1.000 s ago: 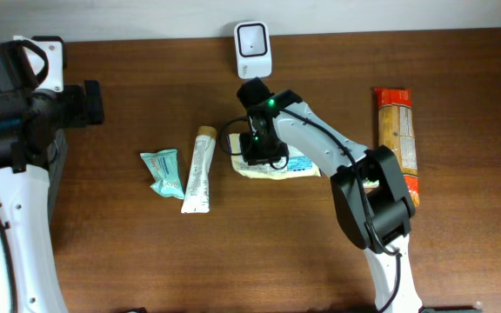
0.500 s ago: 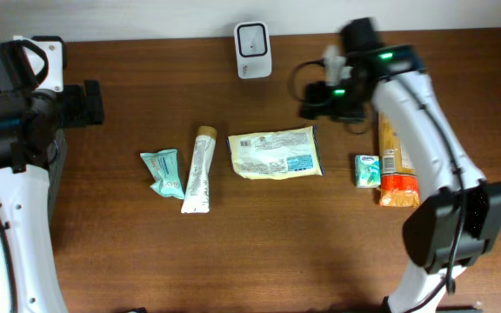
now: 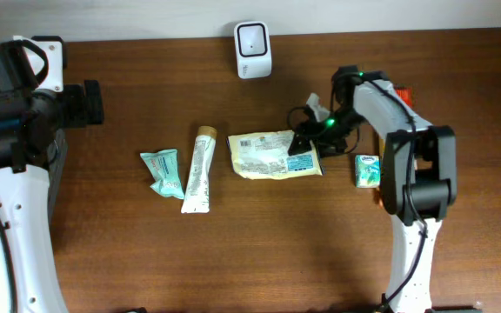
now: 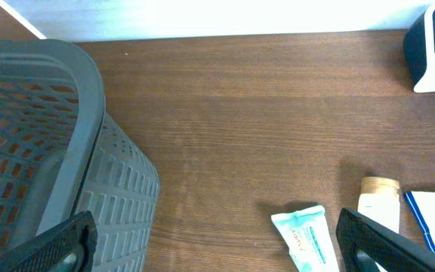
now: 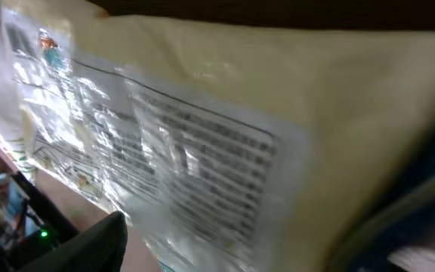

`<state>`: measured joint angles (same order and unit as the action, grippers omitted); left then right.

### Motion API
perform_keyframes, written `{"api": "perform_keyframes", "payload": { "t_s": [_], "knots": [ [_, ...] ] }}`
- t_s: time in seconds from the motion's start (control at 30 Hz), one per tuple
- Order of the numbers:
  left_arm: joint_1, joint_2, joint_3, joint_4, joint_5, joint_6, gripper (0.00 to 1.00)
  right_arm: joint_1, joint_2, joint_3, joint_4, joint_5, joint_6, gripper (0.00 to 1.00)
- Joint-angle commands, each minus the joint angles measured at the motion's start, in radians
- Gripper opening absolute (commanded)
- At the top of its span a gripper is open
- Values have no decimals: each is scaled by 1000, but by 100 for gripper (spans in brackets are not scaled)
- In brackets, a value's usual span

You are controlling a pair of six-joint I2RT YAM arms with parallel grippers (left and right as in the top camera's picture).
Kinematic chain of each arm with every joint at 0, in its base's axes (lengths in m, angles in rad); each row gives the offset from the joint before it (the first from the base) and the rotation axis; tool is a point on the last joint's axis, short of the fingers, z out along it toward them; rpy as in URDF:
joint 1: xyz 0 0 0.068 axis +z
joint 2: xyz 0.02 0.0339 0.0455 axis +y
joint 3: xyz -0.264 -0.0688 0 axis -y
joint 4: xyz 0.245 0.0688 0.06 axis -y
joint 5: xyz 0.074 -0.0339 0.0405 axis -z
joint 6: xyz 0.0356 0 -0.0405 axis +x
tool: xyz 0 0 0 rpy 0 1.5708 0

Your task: Scan the item barcode

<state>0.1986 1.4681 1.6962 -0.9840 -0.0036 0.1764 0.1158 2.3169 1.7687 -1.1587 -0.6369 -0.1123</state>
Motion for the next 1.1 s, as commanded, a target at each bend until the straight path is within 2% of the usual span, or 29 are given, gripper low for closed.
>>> {"api": "perform_keyframes", "payload": {
  "t_s": [0.0,0.03,0.07,0.1,0.13,0.17,0.2,0.33,0.43,0.57,0.73,1.07],
  "knots": [
    [1,-8,3,2,7,13,99,71,42,-8,39,-18,-2,74],
    [1,-8,3,2,7,13,99,95,55,-10,61,-3,30,74],
    [1,-8,2,2,7,13,99,109,71,-11,80,2,54,60],
    [1,-8,3,2,7,13,99,117,96,-12,99,1,85,30],
    [1,-8,3,2,7,13,99,119,113,-12,105,-2,95,20],
    [1,-8,2,2,7,13,99,118,120,-12,105,-8,95,15],
    [1,-8,3,2,7,13,99,113,124,-12,105,-16,95,6],
    [1,-8,3,2,7,13,99,105,114,-10,105,-62,60,4],
    [1,-8,3,2,7,13,99,98,37,2,105,-102,41,4],
    [1,-8,3,2,7,13,99,98,-196,12,128,-92,37,4],
    [1,-8,3,2,7,13,99,98,-391,12,145,-25,14,4],
    [1,-8,3,2,7,13,99,48,-592,12,122,-67,-24,4]
  ]
}}
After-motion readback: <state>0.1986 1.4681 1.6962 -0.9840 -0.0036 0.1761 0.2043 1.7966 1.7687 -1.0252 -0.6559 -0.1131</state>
